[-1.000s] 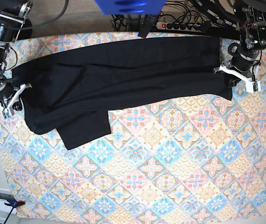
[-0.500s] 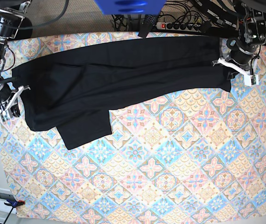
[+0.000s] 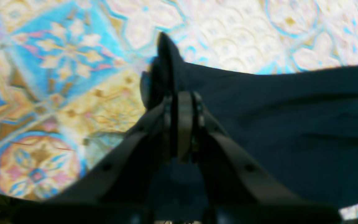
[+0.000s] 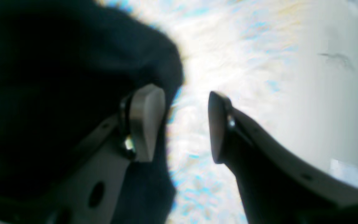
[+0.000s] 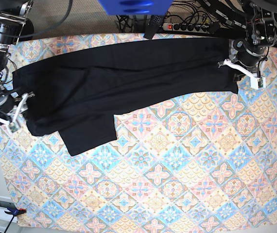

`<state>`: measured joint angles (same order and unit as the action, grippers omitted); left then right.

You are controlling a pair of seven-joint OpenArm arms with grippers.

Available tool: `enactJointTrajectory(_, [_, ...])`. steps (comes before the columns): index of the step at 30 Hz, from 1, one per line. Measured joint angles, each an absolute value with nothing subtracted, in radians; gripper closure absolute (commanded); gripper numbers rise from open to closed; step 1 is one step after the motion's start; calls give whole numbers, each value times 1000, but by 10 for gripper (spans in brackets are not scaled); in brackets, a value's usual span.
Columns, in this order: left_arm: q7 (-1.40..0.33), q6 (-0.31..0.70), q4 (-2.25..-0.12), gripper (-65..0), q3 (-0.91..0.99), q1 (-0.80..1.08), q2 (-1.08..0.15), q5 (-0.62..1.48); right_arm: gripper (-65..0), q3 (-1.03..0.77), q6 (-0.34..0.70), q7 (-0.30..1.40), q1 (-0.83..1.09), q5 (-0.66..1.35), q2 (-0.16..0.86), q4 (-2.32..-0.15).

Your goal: Fold the T-shirt properly

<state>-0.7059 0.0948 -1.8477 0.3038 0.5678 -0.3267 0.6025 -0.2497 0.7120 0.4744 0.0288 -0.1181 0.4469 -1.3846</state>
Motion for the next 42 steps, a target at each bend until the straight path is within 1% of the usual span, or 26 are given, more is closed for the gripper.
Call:
enactJointTrajectory(2, [-707,94,-1848,-10,296,566,-327,603,-273,-219,709,461,24,-105,444,-1417])
enactJointTrajectory(7, [-705,95,-1848,-10,297,562,-329,603,-374,-179,703,528,18,-106,452,-1471])
enactJointTrajectory(9, [-707,94,-1848,-10,297,563,-327,603,-397,-166,704,545,23,-108,453,-1474])
enactJointTrajectory(13, [-707,94,-1848,-10,297,562,-327,603,-389,-148,707,538,12,-105,451,-1473])
enactJointTrajectory(16, [-702,94,-1828,-9,297,562,-328,606,-389,-108,704,548,-47,-109,455,-1468])
enactJointTrajectory(20, [-707,94,-1800,-8,297,563,-327,606,-389,-83,703,518,-114,-97,451,-1383])
enactJointTrajectory(23, [-706,94,-1800,-7,297,561,-329,606,-389,-79,705,552,-120,-111,453,-1305])
enactJointTrajectory(25, [-706,95,-1800,-7,297,562,-327,606,-389,-79,706,544,-129,-117,455,-1284])
enactJointTrajectory(29, [-706,94,-1800,-6,298,562,-327,606,-389,-79,703,526,-144,-105,452,-1259])
enactJointTrajectory(35, [-706,94,-1800,-6,298,562,-327,606,-389,-79,704,543,-128,-119,452,-1239])
enactJointTrajectory(38, [-706,94,-1800,-6,298,562,-327,606,-388,-45,702,535,-134,-116,455,-1251])
enactJointTrajectory(42, [-706,94,-1800,-6,298,562,-327,606,-357,-25,706,533,-130,-105,452,-1251])
